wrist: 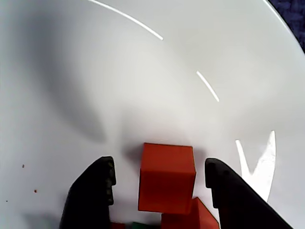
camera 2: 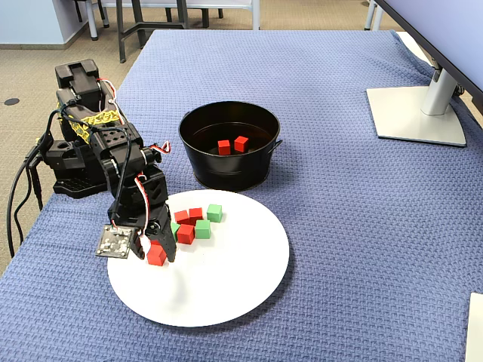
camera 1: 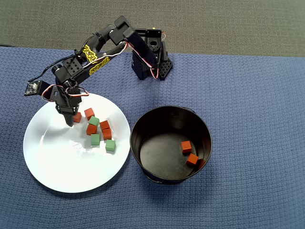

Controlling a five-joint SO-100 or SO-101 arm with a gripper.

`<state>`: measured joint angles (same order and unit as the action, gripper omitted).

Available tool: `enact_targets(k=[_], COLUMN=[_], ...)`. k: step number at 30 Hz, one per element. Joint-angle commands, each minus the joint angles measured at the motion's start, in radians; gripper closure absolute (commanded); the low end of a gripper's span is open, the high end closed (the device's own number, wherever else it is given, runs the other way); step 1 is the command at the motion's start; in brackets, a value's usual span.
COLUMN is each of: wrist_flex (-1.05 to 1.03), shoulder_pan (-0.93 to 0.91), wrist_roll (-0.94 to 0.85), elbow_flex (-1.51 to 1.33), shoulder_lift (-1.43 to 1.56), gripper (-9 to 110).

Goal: Pick up the red cubes from the white plate and place them in the black recipient

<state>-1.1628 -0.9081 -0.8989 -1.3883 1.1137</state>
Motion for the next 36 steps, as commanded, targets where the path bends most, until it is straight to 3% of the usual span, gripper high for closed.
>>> enact_targets(k=[1,7,19,24,36], wrist_flex=[0.018,0.028,-0.156,-0.244,-0.221], shoulder_pan=[0.041,0.058,0.127,0.272,0.795], wrist_roll=[0.021,0.037,0.183,0.290,0.574], elbow_flex=[-0.008,-0.034,0.233,0.327,0.244], shoulder_lift=[0.066,0.086,0.184,0.245,0.377], gripper=[88,101,102,102,102])
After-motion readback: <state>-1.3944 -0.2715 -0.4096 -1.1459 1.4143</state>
